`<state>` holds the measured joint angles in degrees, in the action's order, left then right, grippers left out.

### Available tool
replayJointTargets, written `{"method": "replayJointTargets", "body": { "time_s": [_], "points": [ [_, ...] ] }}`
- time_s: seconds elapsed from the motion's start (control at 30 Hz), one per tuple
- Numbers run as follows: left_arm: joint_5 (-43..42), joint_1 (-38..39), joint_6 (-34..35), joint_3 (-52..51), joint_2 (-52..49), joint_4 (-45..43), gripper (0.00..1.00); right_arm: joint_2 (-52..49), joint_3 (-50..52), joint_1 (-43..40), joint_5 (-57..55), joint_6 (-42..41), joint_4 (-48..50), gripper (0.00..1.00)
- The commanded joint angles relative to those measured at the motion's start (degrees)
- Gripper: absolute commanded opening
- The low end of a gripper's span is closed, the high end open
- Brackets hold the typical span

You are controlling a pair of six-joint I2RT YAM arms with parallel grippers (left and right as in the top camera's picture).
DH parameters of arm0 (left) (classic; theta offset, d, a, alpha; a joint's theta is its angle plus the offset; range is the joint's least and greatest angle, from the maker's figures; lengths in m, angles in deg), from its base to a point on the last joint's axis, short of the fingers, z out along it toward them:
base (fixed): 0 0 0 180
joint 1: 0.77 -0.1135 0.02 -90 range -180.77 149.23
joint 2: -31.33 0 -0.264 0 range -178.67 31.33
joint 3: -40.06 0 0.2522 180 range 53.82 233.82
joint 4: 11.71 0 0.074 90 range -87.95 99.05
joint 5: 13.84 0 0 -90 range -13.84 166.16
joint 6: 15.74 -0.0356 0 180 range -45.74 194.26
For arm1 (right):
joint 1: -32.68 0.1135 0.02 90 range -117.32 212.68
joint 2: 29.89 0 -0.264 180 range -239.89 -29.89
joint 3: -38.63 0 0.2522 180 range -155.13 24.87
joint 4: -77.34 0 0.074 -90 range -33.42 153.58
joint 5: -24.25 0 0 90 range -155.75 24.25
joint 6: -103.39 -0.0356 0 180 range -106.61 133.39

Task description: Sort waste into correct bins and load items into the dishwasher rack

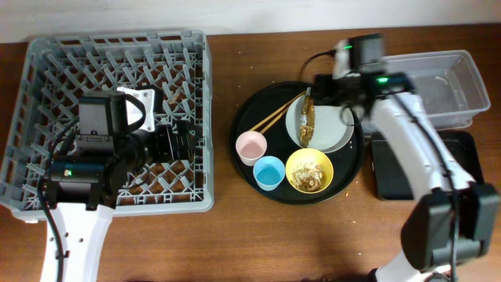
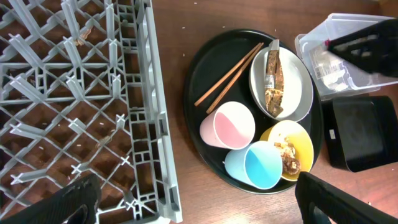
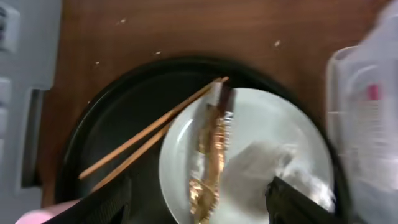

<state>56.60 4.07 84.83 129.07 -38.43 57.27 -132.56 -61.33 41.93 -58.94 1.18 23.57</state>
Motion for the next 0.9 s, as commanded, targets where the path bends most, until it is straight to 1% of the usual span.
{"method": "replayJointTargets", "body": {
  "time_s": [0.0,0.07,0.1,0.13,0.2,0.23,0.3,0.33,0.37,0.47,0.5,0.57,0.63,0.67,0.7,0.73,0.77,0.8,0.87],
  "points": [
    [-0.6,-0.1,0.5,1.1,0.2,0.9,0.99,-9.2,1.2,3.0,-7.7,-3.8,2.5,0.65],
    [-0.6,-0.1,0.5,1.1,0.2,1.0,0.99,-13.6,1.2,3.1,-7.7,-6.1,3.7,0.63],
    [-0.6,-0.1,0.5,1.1,0.2,1.0,0.99,-15.0,1.2,2.9,-7.7,-7.0,3.8,0.59],
    [-0.6,-0.1,0.5,1.1,0.2,1.1,0.99,-15.6,1.2,2.8,-7.7,-7.0,3.6,0.56],
    [-0.6,-0.1,0.5,1.1,0.2,1.0,0.99,-15.7,1.2,2.7,-7.7,-7.0,3.7,0.54],
    [-0.6,-0.1,0.5,1.1,0.2,1.0,0.99,-15.7,1.2,2.7,-7.7,-7.0,3.6,0.43],
    [-0.6,-0.1,0.5,1.1,0.2,1.0,0.99,-15.6,1.4,2.7,-7.5,-7.0,3.6,0.11],
    [-0.7,-0.1,0.5,1.1,0.2,1.0,0.99,-15.3,1.0,2.7,-7.5,-7.0,2.9,0.05],
    [-0.7,-0.1,0.5,1.1,0.2,1.1,0.99,-14.2,-0.2,2.4,-7.5,-7.0,1.2,0.04],
    [-0.6,-0.1,0.5,1.1,0.2,1.0,1.00,-7.6,-5.1,0.0,-7.5,-6.9,-3.8,0.04],
    [-0.6,-0.1,0.5,1.1,0.2,1.0,0.99,-4.5,-7.2,-2.1,-7.5,-7.0,-5.4,0.04],
    [-0.6,-0.1,0.5,1.1,0.2,1.1,0.99,-0.6,-8.7,-7.4,-7.6,-7.0,-5.5,0.04],
    [-0.6,-0.1,0.5,1.1,0.2,1.0,0.99,-1.1,-8.5,-12.3,-8.1,-7.0,-4.8,0.04],
    [-0.6,-0.1,0.5,1.1,0.2,1.0,0.99,-3.0,-8.5,-15.6,-9.9,-8.3,-3.9,0.07],
    [-0.6,-0.1,0.5,1.1,0.2,1.1,0.99,-4.6,-8.5,-17.4,-9.9,-8.1,-2.4,0.19],
    [-0.6,-0.1,0.5,1.1,0.2,1.0,0.99,-6.2,-8.5,-19.0,-7.3,-4.7,-0.7,0.42],
    [-0.6,-0.1,0.5,1.1,0.2,1.0,0.99,-6.6,-8.5,-20.1,-2.5,0.2,-0.5,0.59],
    [-0.6,-0.1,0.5,1.1,0.2,1.1,0.99,-5.6,-8.9,-20.5,0.5,2.5,-1.8,0.61],
    [-0.6,-0.1,0.5,1.1,0.2,1.1,0.99,-1.8,-9.3,-19.5,4.7,3.6,-5.1,0.58]
  ]
}}
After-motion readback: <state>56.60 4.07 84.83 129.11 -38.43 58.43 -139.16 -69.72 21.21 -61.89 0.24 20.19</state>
